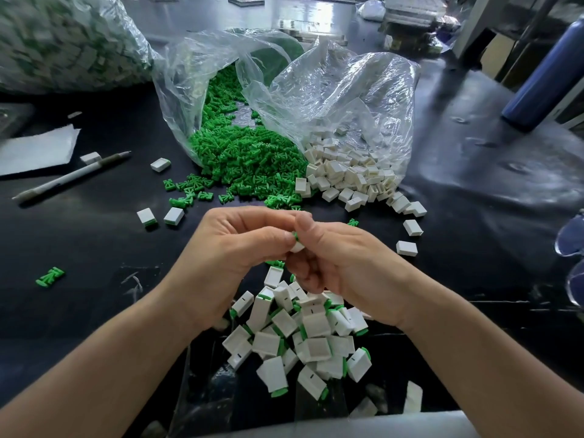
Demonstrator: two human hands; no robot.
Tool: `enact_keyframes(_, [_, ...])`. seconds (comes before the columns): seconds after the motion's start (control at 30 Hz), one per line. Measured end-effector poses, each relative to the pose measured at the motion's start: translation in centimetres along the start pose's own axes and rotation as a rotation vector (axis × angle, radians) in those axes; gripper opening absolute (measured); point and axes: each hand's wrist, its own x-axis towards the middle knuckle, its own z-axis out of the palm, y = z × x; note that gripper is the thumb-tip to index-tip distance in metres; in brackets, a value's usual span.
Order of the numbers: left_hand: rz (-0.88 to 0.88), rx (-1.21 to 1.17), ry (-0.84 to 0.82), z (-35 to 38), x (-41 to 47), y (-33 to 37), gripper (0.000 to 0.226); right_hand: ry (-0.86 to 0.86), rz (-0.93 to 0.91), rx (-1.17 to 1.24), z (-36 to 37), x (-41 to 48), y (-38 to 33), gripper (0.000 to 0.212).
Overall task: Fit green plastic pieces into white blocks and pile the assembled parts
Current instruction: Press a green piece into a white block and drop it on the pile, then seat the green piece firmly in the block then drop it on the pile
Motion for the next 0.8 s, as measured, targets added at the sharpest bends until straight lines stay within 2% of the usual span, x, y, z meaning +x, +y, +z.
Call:
enact_keyframes(0.07, [-0.026,0.01,0.012,-0.03,-0.01,0.01,0.02,0.045,-0.016,-0.099,0.14,-0.01,0.12,0.072])
enact_keyframes(0.3, [-0.048,0.05,0.04,-0.2,0.09,-0.38,0.021,0.172,-0.004,-0.203,0.69,-0.05,0.16,0.038])
enact_keyframes(0.47, [-0.05,0.023,0.032,-0.08,0.07,-0.41,0.021,0.249,-0.028,-0.276,0.95,0.2,0.41,0.033])
enact_keyframes(0.6, [-0.066,0.003,0.038,0.05,-0.02,-0.3,0.021,0.261,-0.045,-0.31,0.8,0.32,0.65,0.038])
enact_keyframes(0.8, [-0.1,-0.027,0.068,0.06,0.06,-0.29,0.021,0.18,-0.054,-0.156,0.65,0.29,0.6,0.049])
